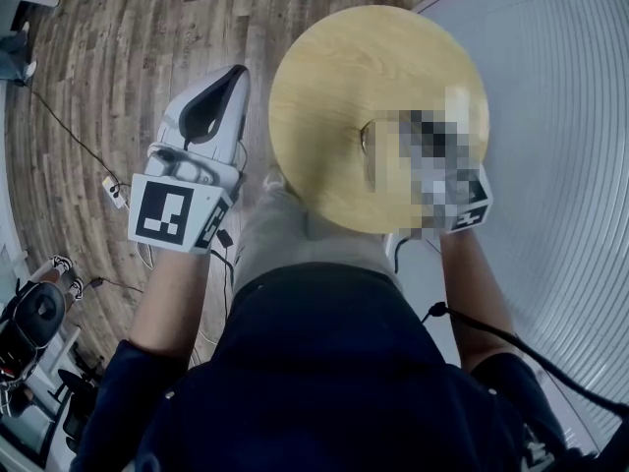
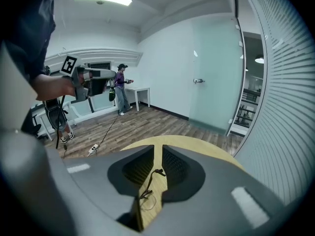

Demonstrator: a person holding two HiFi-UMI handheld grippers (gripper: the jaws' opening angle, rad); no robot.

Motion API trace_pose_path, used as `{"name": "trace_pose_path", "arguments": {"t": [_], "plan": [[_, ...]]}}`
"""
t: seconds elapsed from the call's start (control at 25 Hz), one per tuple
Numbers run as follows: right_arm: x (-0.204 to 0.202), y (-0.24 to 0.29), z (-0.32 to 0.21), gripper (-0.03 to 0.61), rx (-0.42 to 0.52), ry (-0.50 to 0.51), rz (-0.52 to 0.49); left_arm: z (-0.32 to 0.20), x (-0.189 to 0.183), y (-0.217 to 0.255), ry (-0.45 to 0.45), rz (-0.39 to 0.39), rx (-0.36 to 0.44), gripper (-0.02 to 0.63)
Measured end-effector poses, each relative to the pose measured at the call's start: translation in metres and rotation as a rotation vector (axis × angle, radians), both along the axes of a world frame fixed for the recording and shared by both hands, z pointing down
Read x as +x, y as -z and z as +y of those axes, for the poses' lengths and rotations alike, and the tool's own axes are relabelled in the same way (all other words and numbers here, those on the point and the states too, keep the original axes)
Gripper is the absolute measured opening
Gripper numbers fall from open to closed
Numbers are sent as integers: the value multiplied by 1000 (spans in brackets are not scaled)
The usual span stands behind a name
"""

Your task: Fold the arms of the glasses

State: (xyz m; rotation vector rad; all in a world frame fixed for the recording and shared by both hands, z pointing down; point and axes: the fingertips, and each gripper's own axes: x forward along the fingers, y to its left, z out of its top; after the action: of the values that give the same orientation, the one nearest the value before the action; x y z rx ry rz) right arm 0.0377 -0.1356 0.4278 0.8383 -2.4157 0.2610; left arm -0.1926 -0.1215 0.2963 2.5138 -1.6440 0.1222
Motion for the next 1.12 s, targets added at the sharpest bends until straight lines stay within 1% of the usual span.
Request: {"name": "trace_pose_path", "arguments": {"t": [0.2,0.28,0.44,0.6,0.72,1.0,1.12], "plan": [[1,7,14,60,35,-57,-19,-6,3,1,-24,2,0,2],[-3,2,21,60,30,-70,-25,-4,4,-1,-38,-5,-9,2],[-8,-35,28,60,-33,-108,-17,1,4,-20,-59,-20,-41,2],[-2,-88,22,60,-98,-203,48,5,1,-42,-78,-36,-81,2],[0,-117,20,63,-147,-250,83,10,-3,-57,-90,-43,-117,2],[-1,-169,17,67,-226,-268,125,17,-7,-92,-101,-43,-179,2],[-9,-177,15,80,-266,-261,141,14,-20,-95,-106,-41,-198,2]]}}
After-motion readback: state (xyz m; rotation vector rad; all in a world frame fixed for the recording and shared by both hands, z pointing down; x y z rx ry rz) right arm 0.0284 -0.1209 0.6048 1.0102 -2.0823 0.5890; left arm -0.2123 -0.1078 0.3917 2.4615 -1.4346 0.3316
